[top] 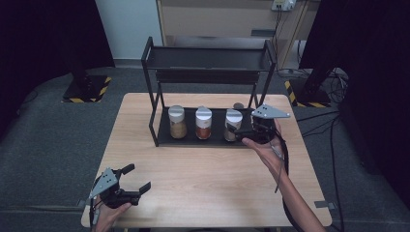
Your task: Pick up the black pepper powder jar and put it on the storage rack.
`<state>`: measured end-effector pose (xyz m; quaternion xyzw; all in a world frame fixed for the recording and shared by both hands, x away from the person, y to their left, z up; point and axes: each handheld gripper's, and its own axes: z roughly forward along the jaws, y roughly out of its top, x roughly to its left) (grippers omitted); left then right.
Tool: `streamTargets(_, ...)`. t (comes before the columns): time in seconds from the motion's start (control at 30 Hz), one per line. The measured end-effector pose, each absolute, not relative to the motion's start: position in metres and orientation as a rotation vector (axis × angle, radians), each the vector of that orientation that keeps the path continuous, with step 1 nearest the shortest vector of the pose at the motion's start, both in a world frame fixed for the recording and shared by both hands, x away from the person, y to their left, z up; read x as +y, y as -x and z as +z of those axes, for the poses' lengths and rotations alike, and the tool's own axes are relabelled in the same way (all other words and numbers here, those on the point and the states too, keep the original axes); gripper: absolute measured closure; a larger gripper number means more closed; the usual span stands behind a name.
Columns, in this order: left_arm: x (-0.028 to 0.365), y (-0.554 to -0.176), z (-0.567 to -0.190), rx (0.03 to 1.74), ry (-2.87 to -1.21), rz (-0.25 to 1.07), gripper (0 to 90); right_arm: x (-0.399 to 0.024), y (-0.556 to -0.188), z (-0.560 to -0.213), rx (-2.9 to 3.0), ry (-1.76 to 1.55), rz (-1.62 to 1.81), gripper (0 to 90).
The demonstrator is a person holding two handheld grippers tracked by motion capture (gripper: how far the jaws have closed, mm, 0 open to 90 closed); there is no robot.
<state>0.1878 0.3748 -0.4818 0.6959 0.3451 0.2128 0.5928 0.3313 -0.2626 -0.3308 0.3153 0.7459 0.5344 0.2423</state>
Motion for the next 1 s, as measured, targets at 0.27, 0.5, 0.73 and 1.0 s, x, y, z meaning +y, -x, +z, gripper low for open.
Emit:
streamTargets(0.27, 0.376, -0.187, -0.482, 0.805, -1.610, 0.495, 1.5, -0.272, -0.315, -0.331, 2.029, -0.849, 1.477, 4.6)
streamTargets(0.5, 0.376, -0.186, -0.483, 0.807, -1.601, 0.498, 1.5, -0.290, -0.296, -0.330, 2.002, -0.868, 1.475, 4.5)
streamTargets(0.73, 0.375, -0.186, -0.482, 0.805, -1.608, 0.499, 1.5, -0.313, -0.269, -0.335, 1.968, -0.887, 1.479, 4.5)
streamTargets(1.0, 0.376, -0.186, -0.482, 0.806, -1.606, 0.502, 1.5, -0.337, -0.243, -0.341, 1.933, -0.915, 1.480, 4.6)
